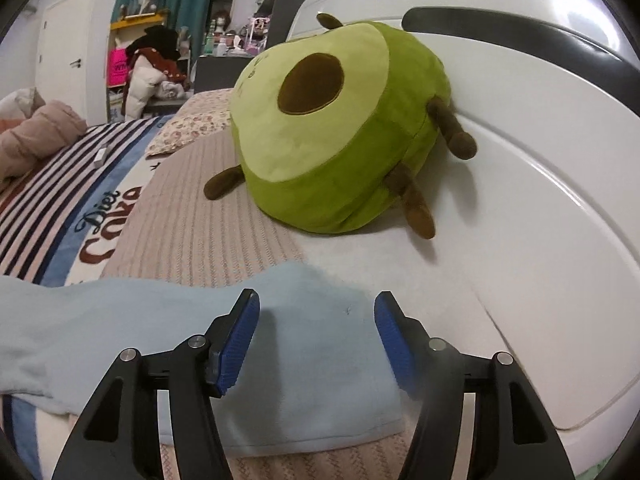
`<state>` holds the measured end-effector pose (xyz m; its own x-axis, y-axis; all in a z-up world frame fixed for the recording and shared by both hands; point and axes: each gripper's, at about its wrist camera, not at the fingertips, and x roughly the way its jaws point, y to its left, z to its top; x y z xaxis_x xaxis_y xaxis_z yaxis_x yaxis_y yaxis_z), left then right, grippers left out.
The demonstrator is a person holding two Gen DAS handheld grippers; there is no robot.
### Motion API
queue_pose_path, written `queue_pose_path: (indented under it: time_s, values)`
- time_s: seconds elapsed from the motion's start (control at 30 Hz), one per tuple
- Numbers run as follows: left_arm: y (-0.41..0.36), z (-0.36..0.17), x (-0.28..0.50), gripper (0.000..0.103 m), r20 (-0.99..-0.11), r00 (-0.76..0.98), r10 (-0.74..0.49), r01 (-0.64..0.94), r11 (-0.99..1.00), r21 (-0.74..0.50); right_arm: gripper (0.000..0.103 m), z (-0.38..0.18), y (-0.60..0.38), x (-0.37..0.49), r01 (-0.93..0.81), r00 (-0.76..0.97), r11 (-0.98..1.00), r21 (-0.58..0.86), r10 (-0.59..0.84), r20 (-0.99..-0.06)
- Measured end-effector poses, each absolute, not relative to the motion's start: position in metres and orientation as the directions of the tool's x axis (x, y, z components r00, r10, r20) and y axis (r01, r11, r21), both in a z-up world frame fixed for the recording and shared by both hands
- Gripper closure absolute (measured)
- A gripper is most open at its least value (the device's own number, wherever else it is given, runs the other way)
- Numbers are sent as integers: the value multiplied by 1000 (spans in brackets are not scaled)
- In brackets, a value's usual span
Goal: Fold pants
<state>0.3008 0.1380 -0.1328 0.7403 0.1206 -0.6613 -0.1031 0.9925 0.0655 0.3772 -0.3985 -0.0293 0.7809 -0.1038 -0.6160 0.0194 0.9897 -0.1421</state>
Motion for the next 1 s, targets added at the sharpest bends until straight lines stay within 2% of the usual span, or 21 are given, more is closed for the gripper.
queue_pose_path:
  time_s: [0.13, 0.27, 0.4, 0.53, 0.67, 0.83, 0.87, 0.9, 0.97, 1.0]
  values:
    - [157, -126, 252, 22, -680, 720, 136, -179, 984, 7, 33, -30, -387, 368, -33, 787, 992, -125, -52, -615]
    - [181, -130, 194, 21, -737, 663, 131, -284, 955, -85, 29, -27, -367, 353, -73, 801, 990, -121, -14, -598]
    - [198, -146, 162, 20, -771, 636, 47, -342, 912, -227, 28, -27, -344, 334, -157, 786, 987, -41, 99, -610]
    - [211, -163, 168, 20, -742, 669, -50, -357, 854, -379, 28, -28, -309, 308, -268, 766, 963, -39, 188, -614]
    - [224, -165, 189, 20, -702, 711, -21, -386, 823, -416, 28, -32, -280, 286, -351, 746, 934, -63, 239, -622]
    - [252, -172, 227, 20, -691, 721, 57, -451, 795, -405, 28, -56, -264, 264, -398, 706, 915, -65, 260, -658]
    - [258, -171, 233, 23, -687, 723, 71, -464, 787, -407, 28, -63, -264, 262, -395, 696, 917, -50, 263, -668]
    - [263, -169, 237, 31, -680, 727, 97, -475, 786, -396, 28, -67, -265, 261, -390, 689, 920, -37, 265, -675]
    - [269, -167, 244, 88, -680, 719, 144, -499, 788, -360, 28, -77, -270, 261, -374, 671, 927, -5, 267, -691]
    - [274, -167, 244, 93, -677, 721, 147, -504, 781, -368, 28, -80, -274, 262, -360, 664, 933, 14, 267, -698]
